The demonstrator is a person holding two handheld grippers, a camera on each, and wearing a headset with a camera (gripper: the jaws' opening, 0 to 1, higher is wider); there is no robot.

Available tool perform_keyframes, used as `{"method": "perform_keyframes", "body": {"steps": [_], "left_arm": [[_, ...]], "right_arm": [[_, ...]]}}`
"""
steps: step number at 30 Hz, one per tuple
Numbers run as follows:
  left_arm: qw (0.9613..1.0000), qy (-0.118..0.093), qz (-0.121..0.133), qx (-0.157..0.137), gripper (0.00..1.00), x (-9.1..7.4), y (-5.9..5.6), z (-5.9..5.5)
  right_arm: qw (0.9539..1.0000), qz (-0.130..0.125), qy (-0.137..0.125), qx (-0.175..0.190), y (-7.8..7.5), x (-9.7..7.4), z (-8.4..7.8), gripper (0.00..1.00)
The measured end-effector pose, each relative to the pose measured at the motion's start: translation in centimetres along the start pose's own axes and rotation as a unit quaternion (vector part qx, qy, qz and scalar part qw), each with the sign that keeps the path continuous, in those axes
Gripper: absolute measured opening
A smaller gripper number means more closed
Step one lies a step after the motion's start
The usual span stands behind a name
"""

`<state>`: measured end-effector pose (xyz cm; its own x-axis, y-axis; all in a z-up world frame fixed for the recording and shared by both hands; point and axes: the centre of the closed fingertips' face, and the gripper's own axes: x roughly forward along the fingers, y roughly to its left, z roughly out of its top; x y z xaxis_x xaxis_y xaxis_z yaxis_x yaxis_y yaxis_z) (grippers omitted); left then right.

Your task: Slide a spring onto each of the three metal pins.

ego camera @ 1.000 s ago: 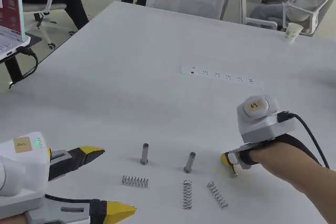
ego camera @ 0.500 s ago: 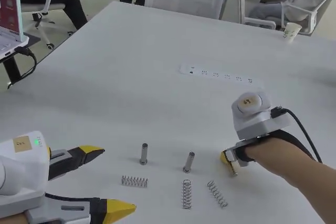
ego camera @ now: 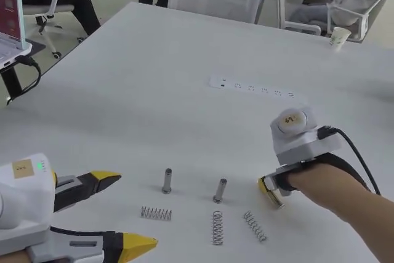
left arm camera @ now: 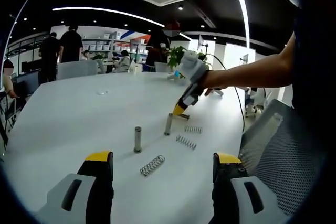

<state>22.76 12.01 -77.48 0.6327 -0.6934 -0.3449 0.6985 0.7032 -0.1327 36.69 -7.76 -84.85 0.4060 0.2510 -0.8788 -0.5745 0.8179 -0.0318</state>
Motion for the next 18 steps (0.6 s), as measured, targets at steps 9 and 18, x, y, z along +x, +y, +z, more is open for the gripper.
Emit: {"method": "perform_keyframes", "body": {"steps": [9,18], "left_arm": [[1.0,0.0,-0.005,0.004,0.74,0.2,-0.2,0.3],[0.9999,0.001,-0.01,0.009,0.74,0.3,-0.5,0.4]], "right_arm": [[0.9995,0.002,-0.03,0.006,0.0,-2.4,-0.1,0.05],[0.9979,0.003,-0.065,-0.002,0.7,-4.1,-0.7,0.05]]}}
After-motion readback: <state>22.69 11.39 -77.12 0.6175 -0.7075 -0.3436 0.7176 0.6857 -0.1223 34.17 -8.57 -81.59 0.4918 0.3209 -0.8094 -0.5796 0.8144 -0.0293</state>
